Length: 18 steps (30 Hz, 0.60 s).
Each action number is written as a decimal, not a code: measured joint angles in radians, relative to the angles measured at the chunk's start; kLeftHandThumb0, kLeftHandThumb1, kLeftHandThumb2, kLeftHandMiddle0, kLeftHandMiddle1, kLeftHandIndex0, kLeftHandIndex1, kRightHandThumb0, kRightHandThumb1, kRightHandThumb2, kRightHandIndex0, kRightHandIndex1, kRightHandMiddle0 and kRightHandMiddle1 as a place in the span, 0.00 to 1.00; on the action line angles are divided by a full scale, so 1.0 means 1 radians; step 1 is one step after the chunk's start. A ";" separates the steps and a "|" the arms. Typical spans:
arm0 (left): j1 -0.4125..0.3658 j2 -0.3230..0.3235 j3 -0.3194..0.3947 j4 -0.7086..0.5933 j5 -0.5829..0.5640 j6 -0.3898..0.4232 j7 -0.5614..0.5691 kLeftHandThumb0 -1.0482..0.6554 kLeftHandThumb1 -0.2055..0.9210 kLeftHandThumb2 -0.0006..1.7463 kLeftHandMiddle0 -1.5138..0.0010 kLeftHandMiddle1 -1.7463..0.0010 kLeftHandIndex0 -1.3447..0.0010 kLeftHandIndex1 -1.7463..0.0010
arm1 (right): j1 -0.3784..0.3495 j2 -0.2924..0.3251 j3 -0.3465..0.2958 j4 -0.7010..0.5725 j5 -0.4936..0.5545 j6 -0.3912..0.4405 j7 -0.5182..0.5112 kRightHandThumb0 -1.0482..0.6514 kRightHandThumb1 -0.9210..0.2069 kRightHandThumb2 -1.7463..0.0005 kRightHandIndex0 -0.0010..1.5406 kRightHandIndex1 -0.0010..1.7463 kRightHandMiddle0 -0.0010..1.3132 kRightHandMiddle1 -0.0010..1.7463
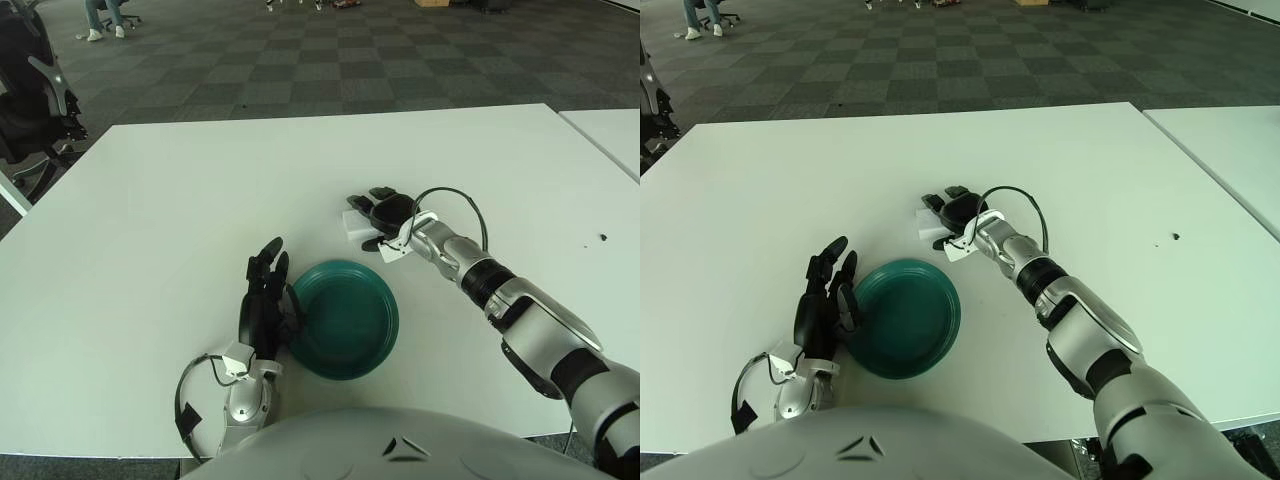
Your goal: Put the charger into the plate.
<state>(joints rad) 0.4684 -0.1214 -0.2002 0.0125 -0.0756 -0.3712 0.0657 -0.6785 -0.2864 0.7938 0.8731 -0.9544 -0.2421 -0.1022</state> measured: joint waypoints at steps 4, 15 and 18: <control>-0.002 0.001 -0.001 0.004 -0.001 0.000 0.001 0.05 1.00 0.59 0.76 1.00 1.00 0.55 | -0.017 -0.001 0.026 0.034 -0.010 -0.023 -0.046 0.17 0.00 0.67 0.26 0.43 0.07 0.72; -0.008 0.004 -0.015 0.003 -0.003 0.002 0.004 0.07 1.00 0.59 0.79 1.00 1.00 0.58 | -0.067 -0.003 0.069 0.133 -0.040 -0.079 -0.182 0.36 0.26 0.48 0.41 0.99 0.31 1.00; -0.010 0.005 -0.016 0.003 -0.006 0.003 0.004 0.08 1.00 0.59 0.80 1.00 1.00 0.60 | -0.074 0.001 0.069 0.154 -0.040 -0.089 -0.201 0.37 0.29 0.45 0.43 1.00 0.32 1.00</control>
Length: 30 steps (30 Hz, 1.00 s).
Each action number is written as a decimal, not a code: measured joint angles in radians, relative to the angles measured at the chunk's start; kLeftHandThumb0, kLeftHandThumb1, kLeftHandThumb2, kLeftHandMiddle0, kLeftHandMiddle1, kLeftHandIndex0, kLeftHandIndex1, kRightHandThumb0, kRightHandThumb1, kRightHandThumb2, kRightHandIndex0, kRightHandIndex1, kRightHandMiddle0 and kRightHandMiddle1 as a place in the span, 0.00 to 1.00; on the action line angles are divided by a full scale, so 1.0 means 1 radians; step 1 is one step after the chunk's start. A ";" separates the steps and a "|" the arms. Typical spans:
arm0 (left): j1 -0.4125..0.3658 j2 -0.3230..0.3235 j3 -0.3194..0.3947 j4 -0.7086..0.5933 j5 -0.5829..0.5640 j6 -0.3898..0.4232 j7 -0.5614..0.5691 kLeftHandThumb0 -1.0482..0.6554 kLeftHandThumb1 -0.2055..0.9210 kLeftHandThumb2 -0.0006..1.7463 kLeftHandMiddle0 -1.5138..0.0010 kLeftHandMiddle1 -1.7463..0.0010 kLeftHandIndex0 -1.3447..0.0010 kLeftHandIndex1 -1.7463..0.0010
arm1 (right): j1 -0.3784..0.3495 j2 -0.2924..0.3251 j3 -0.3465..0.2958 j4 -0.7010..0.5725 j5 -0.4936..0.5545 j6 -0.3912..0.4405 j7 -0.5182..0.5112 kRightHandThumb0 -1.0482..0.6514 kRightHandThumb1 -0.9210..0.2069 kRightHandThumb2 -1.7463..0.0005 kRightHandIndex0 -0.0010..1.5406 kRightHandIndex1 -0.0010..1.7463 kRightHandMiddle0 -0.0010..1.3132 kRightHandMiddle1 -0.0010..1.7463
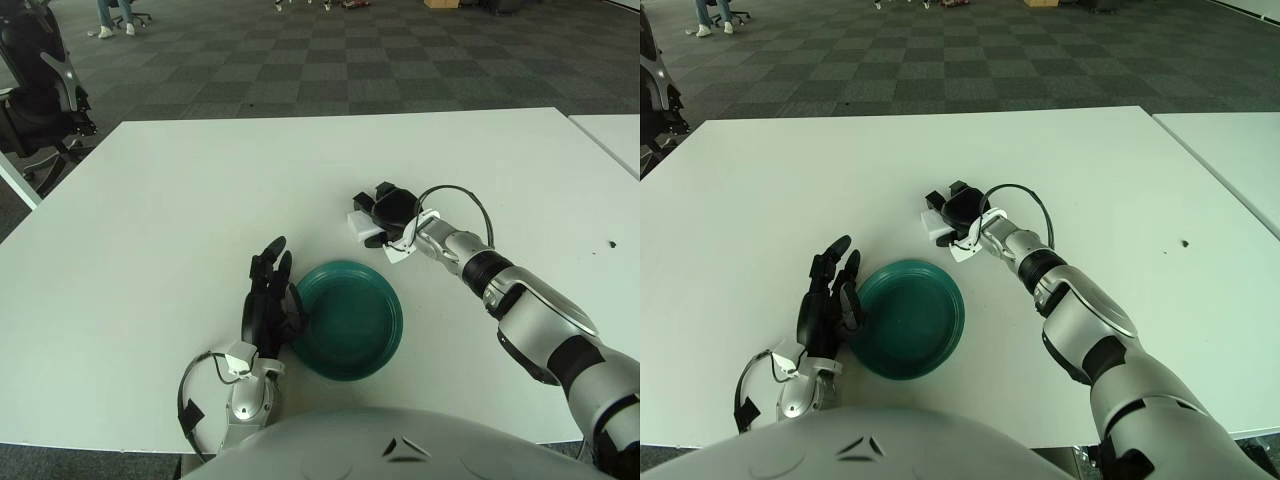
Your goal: Put the charger into the plate.
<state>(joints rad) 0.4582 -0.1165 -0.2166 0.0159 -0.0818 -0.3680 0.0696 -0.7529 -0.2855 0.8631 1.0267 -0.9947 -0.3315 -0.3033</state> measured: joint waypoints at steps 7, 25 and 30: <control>-0.004 0.001 0.003 0.003 -0.009 0.001 0.001 0.08 1.00 0.59 0.80 1.00 1.00 0.62 | 0.000 0.001 -0.011 0.030 0.011 0.005 -0.034 0.37 0.33 0.41 0.47 1.00 0.34 1.00; -0.014 0.004 0.010 0.003 -0.011 0.004 0.006 0.05 1.00 0.59 0.77 0.99 1.00 0.57 | -0.043 -0.004 -0.053 0.088 0.043 0.035 -0.043 0.38 0.32 0.43 0.55 1.00 0.32 1.00; -0.014 0.004 0.010 -0.004 -0.009 0.007 0.014 0.05 1.00 0.59 0.76 0.99 1.00 0.56 | -0.045 -0.036 -0.088 0.023 0.066 0.006 -0.020 0.37 0.34 0.41 0.56 1.00 0.34 1.00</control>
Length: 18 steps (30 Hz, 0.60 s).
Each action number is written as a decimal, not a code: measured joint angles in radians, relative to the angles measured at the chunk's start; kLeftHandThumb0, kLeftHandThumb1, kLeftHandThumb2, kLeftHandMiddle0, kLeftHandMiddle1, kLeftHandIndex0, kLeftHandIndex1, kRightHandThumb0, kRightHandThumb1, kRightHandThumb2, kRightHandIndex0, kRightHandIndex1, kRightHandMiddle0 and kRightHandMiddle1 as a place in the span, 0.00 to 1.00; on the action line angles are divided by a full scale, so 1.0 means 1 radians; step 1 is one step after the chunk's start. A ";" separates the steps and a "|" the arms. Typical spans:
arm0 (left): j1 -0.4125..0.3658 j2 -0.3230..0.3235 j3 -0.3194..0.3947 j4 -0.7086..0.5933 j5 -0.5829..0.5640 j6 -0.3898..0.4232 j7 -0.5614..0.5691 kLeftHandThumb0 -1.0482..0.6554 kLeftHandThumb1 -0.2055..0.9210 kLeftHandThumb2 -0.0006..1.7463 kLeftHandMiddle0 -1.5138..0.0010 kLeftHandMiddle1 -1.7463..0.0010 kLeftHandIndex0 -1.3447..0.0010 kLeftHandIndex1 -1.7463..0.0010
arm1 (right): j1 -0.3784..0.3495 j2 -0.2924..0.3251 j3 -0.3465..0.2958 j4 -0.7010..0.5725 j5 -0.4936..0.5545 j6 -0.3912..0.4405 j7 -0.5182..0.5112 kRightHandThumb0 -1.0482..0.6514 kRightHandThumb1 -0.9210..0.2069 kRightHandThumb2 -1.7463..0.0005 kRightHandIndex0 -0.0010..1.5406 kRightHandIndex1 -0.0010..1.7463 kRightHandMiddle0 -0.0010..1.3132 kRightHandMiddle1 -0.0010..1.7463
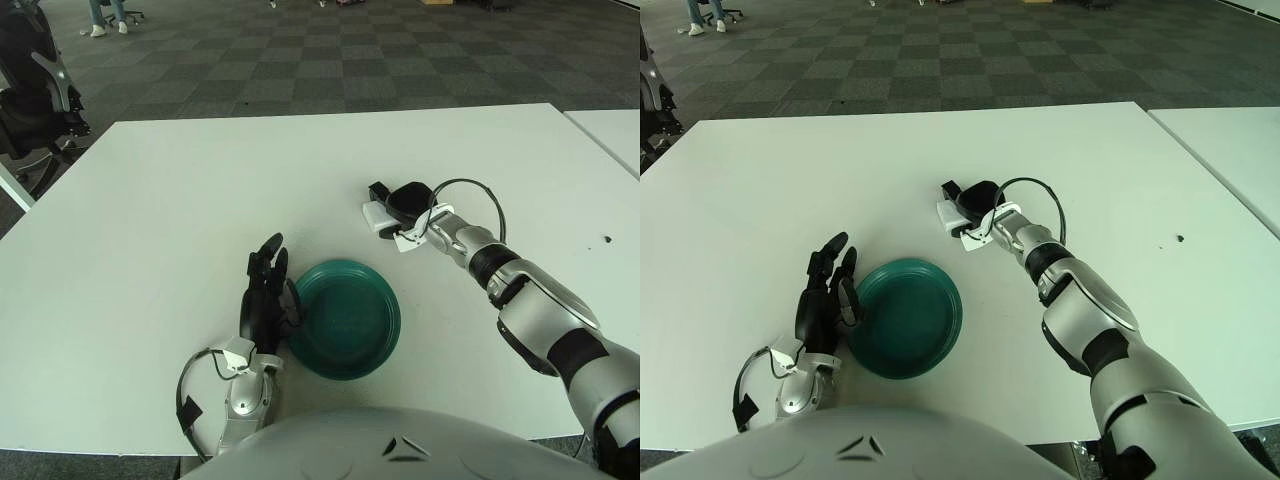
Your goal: Put the charger into the plate.
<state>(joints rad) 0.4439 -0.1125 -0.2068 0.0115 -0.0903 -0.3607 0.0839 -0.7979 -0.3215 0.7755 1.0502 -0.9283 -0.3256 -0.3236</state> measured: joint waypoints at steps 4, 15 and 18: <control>0.000 0.000 0.000 -0.007 0.000 0.007 0.005 0.06 1.00 0.59 0.76 0.99 1.00 0.55 | 0.006 -0.041 -0.045 -0.119 0.023 -0.007 0.054 0.36 0.38 0.37 0.57 1.00 0.37 1.00; 0.000 0.001 -0.001 -0.016 0.001 0.025 0.005 0.04 1.00 0.59 0.76 0.99 1.00 0.54 | 0.067 -0.105 -0.188 -0.487 0.101 0.035 0.192 0.36 0.43 0.33 0.59 1.00 0.40 1.00; 0.000 0.001 -0.001 -0.018 0.000 0.029 0.006 0.03 1.00 0.58 0.76 1.00 1.00 0.55 | 0.102 -0.109 -0.212 -0.596 0.119 0.049 0.248 0.35 0.44 0.32 0.59 1.00 0.40 1.00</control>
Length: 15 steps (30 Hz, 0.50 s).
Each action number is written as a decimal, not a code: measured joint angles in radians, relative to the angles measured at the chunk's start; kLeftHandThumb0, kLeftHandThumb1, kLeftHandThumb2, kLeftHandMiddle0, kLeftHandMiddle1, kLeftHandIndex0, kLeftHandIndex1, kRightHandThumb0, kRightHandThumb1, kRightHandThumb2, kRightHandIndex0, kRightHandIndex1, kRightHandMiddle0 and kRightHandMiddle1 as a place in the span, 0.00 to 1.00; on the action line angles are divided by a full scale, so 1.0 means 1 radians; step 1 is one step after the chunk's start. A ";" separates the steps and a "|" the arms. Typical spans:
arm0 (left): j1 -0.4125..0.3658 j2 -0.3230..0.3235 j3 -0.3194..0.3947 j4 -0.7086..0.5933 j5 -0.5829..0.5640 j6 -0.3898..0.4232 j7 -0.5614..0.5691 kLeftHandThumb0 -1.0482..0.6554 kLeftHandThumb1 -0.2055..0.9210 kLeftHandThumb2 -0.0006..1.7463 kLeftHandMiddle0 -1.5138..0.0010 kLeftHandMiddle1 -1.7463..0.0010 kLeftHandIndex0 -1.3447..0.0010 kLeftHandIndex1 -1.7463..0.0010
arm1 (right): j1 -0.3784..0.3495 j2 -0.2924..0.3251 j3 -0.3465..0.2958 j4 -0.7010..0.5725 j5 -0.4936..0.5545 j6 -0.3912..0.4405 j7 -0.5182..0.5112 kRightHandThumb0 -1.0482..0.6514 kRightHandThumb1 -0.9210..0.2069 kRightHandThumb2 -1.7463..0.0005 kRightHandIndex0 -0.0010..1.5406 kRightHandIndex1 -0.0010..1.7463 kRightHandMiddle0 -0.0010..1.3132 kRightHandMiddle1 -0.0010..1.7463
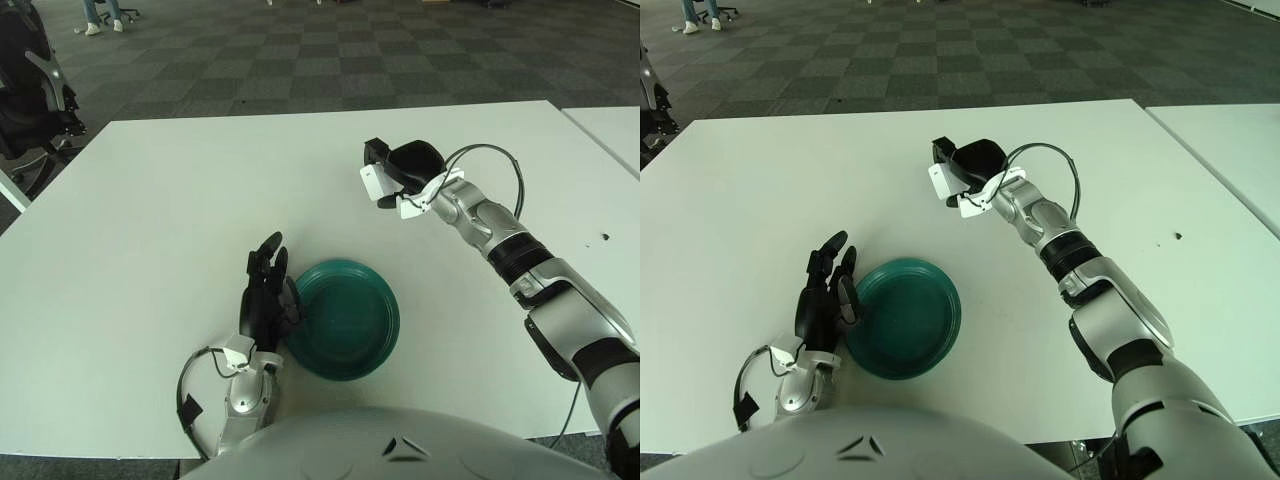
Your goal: Put the charger into the plate.
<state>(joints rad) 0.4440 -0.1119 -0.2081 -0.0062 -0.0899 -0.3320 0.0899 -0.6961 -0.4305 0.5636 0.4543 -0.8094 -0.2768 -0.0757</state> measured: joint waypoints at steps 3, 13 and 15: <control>0.000 0.000 0.000 -0.001 0.000 0.002 0.001 0.03 1.00 0.58 0.77 1.00 1.00 0.55 | 0.023 0.003 -0.012 -0.063 0.005 0.003 0.029 0.35 0.45 0.32 0.58 1.00 0.41 1.00; 0.000 0.000 -0.002 -0.001 0.009 0.000 0.011 0.04 1.00 0.58 0.78 1.00 1.00 0.56 | 0.121 0.009 -0.028 -0.417 -0.005 0.106 0.235 0.36 0.42 0.34 0.60 1.00 0.39 1.00; 0.000 0.000 -0.004 -0.001 0.022 0.001 0.019 0.04 1.00 0.58 0.77 1.00 1.00 0.56 | 0.140 0.009 -0.029 -0.480 -0.005 0.113 0.272 0.36 0.42 0.34 0.61 1.00 0.39 1.00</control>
<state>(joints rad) 0.4436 -0.1117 -0.2116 -0.0067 -0.0681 -0.3313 0.1088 -0.5562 -0.4219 0.5343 -0.0252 -0.8143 -0.1637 0.1965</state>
